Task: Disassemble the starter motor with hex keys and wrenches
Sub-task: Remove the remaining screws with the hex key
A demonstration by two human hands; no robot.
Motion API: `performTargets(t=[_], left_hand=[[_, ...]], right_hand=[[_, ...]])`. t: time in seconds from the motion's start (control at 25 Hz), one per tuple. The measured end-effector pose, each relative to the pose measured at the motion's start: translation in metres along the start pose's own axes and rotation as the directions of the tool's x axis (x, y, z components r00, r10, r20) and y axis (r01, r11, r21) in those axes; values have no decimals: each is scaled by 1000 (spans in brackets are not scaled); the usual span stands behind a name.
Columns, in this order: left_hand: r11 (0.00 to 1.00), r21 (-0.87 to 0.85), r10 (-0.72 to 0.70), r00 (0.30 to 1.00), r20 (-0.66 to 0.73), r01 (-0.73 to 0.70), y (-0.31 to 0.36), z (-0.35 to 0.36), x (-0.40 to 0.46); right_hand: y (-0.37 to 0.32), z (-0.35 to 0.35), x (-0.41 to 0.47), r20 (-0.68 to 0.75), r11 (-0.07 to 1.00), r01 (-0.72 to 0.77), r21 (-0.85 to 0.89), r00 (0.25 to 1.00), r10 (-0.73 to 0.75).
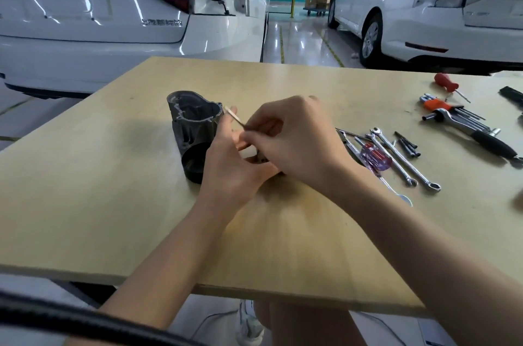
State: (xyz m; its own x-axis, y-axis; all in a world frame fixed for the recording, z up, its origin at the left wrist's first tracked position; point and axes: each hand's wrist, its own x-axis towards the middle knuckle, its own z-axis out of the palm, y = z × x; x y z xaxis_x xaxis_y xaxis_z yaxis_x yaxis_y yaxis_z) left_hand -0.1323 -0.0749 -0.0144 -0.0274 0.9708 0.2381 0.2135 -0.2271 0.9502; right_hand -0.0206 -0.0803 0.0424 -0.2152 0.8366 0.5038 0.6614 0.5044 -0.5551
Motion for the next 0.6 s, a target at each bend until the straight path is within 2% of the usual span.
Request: performTargets(t=[0.04, 0.12, 0.24, 0.32, 0.44, 0.6], left_hand=[[999, 41, 12, 1000, -3, -12, 0, -1, -2], [992, 118, 55, 998, -9, -53, 2, -1, -5], [984, 141, 112, 994, -4, -111, 4, 1, -7], [982, 142, 130, 991, -26, -125, 3, 2, -6], [980, 154, 132, 990, -51, -123, 1, 3, -5], [978, 152, 147, 989, -7, -144, -2, 2, -4]], right_hand=[[4, -7, -1, -77, 984, -54, 172, 995, 68], [19, -25, -4, -159, 883, -119, 455, 964, 213], [38, -41, -20, -123, 703, -233, 672, 901, 416], [46, -42, -31, -104, 640, -263, 722, 874, 475], [50, -38, -36, -78, 635, -303, 711, 863, 499], [53, -35, -37, -24, 632, -359, 687, 858, 514]])
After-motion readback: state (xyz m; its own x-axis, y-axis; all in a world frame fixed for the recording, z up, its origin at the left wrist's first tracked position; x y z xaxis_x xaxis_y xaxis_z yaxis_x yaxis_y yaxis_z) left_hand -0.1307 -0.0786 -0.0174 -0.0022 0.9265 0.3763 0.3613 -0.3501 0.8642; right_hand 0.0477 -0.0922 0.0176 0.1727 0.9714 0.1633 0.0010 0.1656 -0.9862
